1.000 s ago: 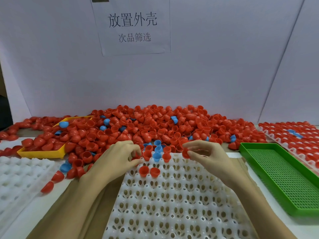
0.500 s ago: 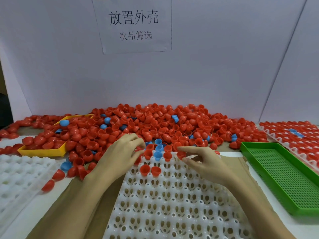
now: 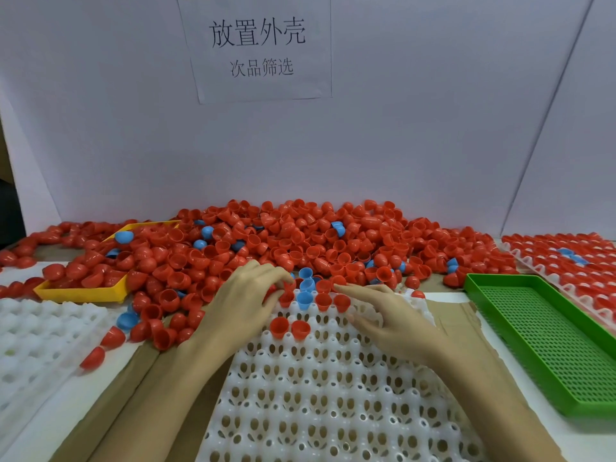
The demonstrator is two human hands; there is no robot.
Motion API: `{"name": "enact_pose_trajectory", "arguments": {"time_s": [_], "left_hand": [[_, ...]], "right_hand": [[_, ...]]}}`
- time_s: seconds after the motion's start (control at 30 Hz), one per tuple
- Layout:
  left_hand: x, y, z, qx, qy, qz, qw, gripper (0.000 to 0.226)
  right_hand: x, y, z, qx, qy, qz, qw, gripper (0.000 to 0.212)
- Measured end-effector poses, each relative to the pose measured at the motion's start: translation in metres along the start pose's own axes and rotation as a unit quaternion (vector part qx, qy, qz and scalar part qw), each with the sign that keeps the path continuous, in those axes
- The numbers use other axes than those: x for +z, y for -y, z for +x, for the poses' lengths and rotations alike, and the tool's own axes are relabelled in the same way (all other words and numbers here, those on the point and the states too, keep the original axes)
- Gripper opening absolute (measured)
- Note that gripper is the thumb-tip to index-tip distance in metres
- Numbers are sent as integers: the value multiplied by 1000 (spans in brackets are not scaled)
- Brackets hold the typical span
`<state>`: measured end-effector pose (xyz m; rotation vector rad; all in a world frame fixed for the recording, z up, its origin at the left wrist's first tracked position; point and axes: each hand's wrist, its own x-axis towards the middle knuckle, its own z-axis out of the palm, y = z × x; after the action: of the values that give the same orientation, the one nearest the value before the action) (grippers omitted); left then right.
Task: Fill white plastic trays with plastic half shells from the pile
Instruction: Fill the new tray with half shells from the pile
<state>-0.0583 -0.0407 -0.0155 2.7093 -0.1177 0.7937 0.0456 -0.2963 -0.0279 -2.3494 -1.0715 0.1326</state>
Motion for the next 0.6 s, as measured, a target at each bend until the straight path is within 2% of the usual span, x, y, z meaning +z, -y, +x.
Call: {"name": "enact_pose_trajectory", "arguments": {"time_s": [0.07,0.17,0.27,0.3,0.37,0.43,0.5,0.53,0.6], "left_hand": [[-9,3,2,-14,-47,16,999,21],[-28,20,3,-67,-104,108,986,20],[-38,29,0,-147,-89,156,973,18],[-37,27,-1,-157,-76,149,973,17],[-33,20,-1,-127,-61,122,982,14],[-30,9,1,-79,-16,35,996,11],[-27,-3,2,-51,93,-73,992,9],[-25,-7,2,-35,145,-96,984,9],[-19,-10,0,-8,204,-67,977,16]], "right_hand": [[-2,0,0,-6,-30,1,1000,46],[-5,-1,-1,-2,-68,15,998,38],[-4,-3,0,-7,-40,13,999,37],[-2,-4,0,-13,-23,4,1000,38],[1,-5,2,-18,0,-12,1000,40],[1,-6,3,-19,1,-14,1000,39],[1,-6,3,-21,0,-14,1000,37],[1,-6,2,-22,-1,-15,1000,37],[0,-5,2,-25,-5,-14,1000,36]]}}
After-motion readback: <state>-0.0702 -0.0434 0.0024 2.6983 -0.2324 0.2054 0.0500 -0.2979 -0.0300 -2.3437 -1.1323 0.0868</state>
